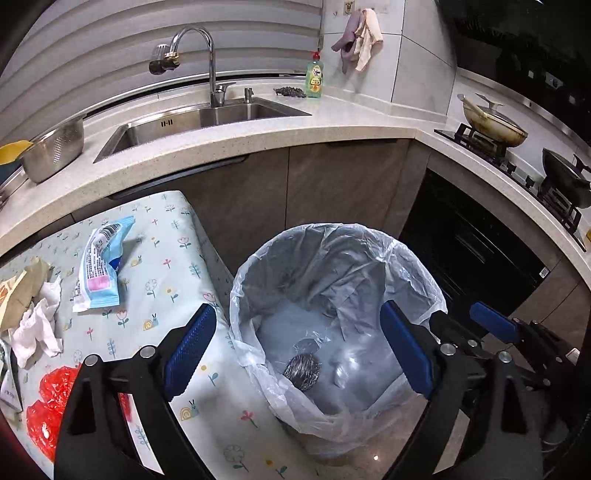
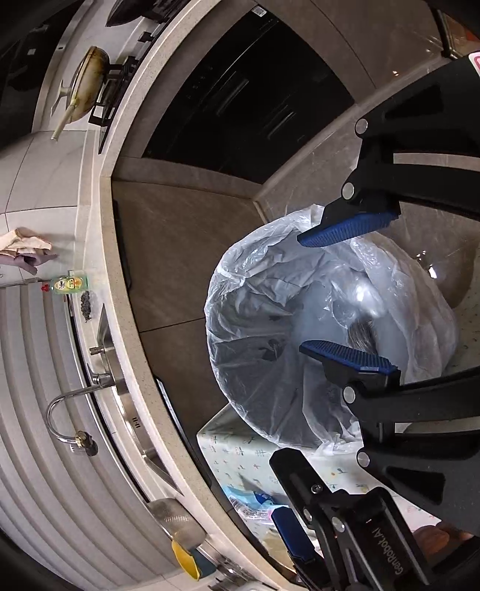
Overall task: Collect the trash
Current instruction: 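Open both tools to drop the steel wool and clear bags into the bin, then grasp the red plastic bag with the right tool while the left tool grasps the white sponge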
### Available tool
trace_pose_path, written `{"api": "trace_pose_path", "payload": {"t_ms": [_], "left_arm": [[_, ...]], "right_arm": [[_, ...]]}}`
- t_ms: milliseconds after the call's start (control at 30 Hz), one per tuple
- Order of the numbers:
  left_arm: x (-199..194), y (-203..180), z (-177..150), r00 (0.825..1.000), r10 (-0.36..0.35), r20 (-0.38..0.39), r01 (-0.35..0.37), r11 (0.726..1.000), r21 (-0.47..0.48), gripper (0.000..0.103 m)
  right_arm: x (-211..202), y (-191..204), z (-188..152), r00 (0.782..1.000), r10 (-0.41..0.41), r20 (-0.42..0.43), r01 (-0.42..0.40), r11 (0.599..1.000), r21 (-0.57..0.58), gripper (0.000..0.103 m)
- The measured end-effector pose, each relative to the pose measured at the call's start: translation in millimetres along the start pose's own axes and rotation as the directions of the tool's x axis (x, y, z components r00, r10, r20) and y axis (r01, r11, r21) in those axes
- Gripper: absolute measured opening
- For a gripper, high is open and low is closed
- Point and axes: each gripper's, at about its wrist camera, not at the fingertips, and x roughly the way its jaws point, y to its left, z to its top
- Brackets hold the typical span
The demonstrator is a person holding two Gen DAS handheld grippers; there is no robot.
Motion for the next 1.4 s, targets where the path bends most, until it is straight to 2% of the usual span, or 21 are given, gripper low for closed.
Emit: {"api": "trace_pose_path", "payload": {"t_ms": [400, 633, 933, 1400], "left_arm": [[-32.8, 10.9, -1.2, 0.999, 0.026, 0.032, -0.026, 0.999, -0.022, 0.086], [-69.1, 34.5, -9.7, 0.997, 0.05, 0.052, -0.047, 0.997, -0.068, 0.089], [-117.2, 89.1, -36.8, 0.991, 0.126, 0.052, -0.116, 0.981, -0.157, 0.092], [-175.9, 193.7, -95.3, 0.965, 0.26, -0.016, -0.253, 0.922, -0.292, 0.093]], "right_arm": [[-32.1, 7.7, -3.2, 0.999, 0.006, 0.033, -0.006, 1.0, 0.01, 0.066], [-60.3, 33.0, -11.2, 0.998, 0.032, 0.052, -0.031, 0.999, -0.02, 0.071], [-94.1, 84.1, -30.2, 0.994, 0.093, 0.055, -0.09, 0.994, -0.068, 0.075], [-121.9, 188.6, -69.0, 0.981, 0.196, 0.004, -0.192, 0.964, -0.186, 0.076]]}}
